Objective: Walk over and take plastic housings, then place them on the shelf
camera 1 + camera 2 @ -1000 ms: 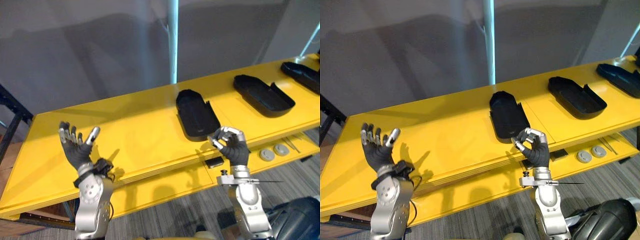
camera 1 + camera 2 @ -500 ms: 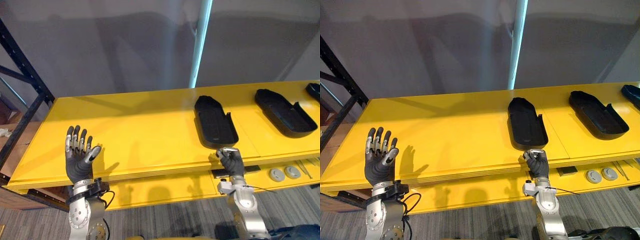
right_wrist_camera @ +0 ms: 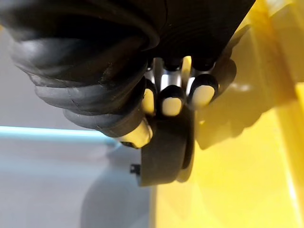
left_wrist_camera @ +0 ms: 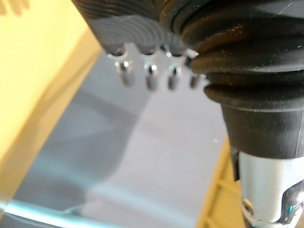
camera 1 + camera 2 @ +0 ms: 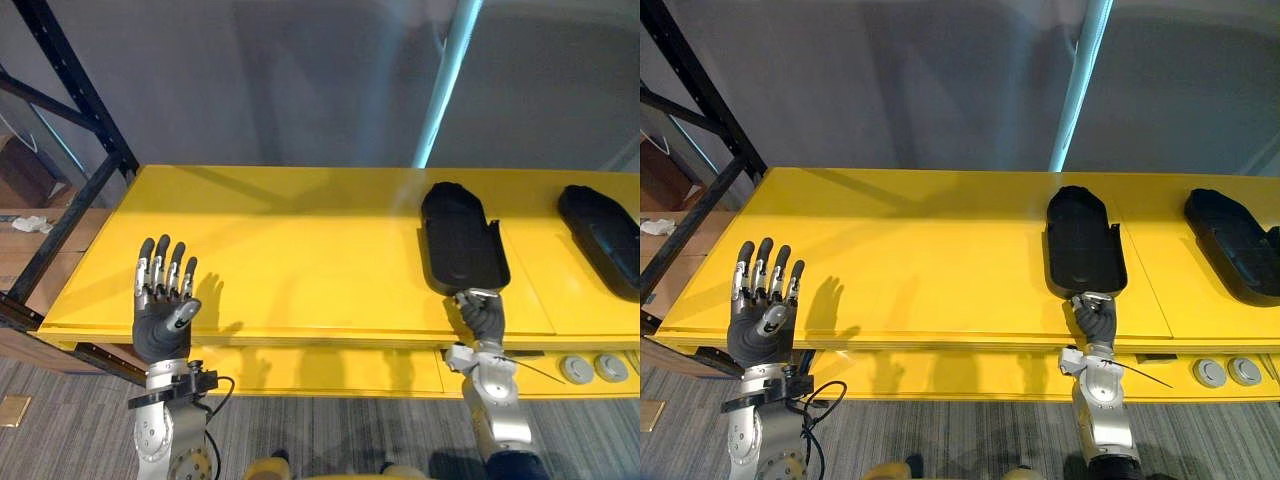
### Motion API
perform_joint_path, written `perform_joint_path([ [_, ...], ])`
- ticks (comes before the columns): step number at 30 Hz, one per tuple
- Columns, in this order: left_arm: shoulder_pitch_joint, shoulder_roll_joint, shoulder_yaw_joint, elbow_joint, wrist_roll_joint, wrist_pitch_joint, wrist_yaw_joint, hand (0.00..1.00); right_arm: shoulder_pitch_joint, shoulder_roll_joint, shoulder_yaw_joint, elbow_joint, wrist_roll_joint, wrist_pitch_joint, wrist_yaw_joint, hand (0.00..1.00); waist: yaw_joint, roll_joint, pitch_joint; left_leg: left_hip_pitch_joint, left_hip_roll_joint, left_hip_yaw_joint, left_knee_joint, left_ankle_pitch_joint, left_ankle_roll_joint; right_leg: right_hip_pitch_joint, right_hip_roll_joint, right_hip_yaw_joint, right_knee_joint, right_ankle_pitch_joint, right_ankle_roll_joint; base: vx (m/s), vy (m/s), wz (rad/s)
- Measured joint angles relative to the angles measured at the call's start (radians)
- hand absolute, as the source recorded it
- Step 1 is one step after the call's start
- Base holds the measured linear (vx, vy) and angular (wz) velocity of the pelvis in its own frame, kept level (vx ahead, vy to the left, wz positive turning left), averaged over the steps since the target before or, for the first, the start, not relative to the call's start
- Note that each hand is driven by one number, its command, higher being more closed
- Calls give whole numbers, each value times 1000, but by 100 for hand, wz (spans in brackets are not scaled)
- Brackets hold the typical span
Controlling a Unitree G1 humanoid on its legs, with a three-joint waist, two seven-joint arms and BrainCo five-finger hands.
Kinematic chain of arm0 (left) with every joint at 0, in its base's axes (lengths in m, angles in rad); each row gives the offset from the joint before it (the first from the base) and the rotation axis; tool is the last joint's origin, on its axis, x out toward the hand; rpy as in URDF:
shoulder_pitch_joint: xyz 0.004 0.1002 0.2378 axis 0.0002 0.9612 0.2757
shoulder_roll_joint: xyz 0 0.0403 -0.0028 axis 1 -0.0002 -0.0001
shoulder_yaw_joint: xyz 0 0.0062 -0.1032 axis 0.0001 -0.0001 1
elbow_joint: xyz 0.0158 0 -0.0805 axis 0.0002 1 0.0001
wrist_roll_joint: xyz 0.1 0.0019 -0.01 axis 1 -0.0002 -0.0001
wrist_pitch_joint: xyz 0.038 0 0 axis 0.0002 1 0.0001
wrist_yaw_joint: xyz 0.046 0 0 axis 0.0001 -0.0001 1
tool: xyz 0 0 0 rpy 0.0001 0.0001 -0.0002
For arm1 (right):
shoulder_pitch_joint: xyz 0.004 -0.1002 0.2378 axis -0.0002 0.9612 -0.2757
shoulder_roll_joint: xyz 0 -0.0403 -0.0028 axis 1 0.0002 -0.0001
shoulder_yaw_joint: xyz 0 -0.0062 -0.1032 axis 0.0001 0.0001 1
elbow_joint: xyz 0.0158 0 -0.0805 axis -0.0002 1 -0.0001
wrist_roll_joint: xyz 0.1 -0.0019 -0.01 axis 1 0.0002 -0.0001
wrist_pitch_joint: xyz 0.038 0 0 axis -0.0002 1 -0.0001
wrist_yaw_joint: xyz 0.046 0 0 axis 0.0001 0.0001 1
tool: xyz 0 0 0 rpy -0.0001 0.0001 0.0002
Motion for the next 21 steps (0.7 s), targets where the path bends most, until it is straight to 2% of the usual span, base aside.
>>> perform_joint_path([
  [10,10,0,34,-10,-1,0,-7,0,-31,0,-18,38,-28,-2,-34,100,9,-1,9,-17,0,-22,19,0,0,0,-1,-27,16,-12,-7,-25,-7,7],
  [16,13,-1,35,-58,-2,0,-42,0,-40,6,-24,7,-67,-2,-68,100,11,-1,27,-30,4,-16,25,-1,0,-18,1,-23,20,-13,-7,-18,-5,-3],
  [21,17,-3,32,-71,-4,-14,-57,0,81,50,-12,-349,-151,-12,-84,100,3,-3,28,-25,21,40,33,-23,-2,-43,13,34,16,-6,-2,27,7,-30],
])
